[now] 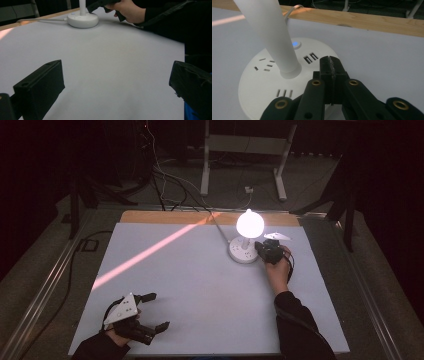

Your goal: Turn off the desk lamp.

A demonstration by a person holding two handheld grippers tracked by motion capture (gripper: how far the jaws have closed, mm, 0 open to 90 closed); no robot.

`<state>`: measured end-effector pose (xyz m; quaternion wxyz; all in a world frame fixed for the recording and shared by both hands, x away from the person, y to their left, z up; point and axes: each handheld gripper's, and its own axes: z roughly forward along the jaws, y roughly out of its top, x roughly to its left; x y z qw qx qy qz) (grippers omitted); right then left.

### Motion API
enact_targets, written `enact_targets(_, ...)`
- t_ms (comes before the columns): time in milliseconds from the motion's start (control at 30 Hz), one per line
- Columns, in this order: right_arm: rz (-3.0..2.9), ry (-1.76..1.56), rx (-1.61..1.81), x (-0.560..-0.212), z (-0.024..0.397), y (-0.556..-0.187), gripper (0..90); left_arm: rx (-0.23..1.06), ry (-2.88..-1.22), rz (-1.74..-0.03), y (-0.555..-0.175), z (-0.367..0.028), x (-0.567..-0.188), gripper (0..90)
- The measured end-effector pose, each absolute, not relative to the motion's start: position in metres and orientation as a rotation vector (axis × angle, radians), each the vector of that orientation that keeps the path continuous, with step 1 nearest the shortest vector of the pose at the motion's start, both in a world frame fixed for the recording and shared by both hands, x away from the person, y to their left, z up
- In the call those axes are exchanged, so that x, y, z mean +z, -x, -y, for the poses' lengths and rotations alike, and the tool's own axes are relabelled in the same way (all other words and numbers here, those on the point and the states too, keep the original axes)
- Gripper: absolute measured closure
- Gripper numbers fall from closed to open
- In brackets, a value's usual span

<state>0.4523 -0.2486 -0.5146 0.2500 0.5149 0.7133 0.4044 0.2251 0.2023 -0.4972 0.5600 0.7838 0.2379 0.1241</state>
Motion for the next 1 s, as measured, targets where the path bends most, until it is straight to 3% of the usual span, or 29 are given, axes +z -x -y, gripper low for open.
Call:
enact_targets(533, -1.930, -1.385, 1.083, -0.516, 0.246, -0.451, 90.0, 0.291, -1.854, -0.557, -0.225, -0.202, -0.498, 0.5)
enact_targets(833, -1.913, -1.350, 1.134, -0.487, 0.250, -0.450, 89.6, 0.291, -1.850, -0.562, -0.226, -0.202, -0.498, 0.5)
enact_targets(1000, -1.917, -1.320, 1.142, -0.478, 0.254, -0.447, 83.3, 0.294, -1.845, -0.562, -0.225, -0.202, -0.497, 0.5)
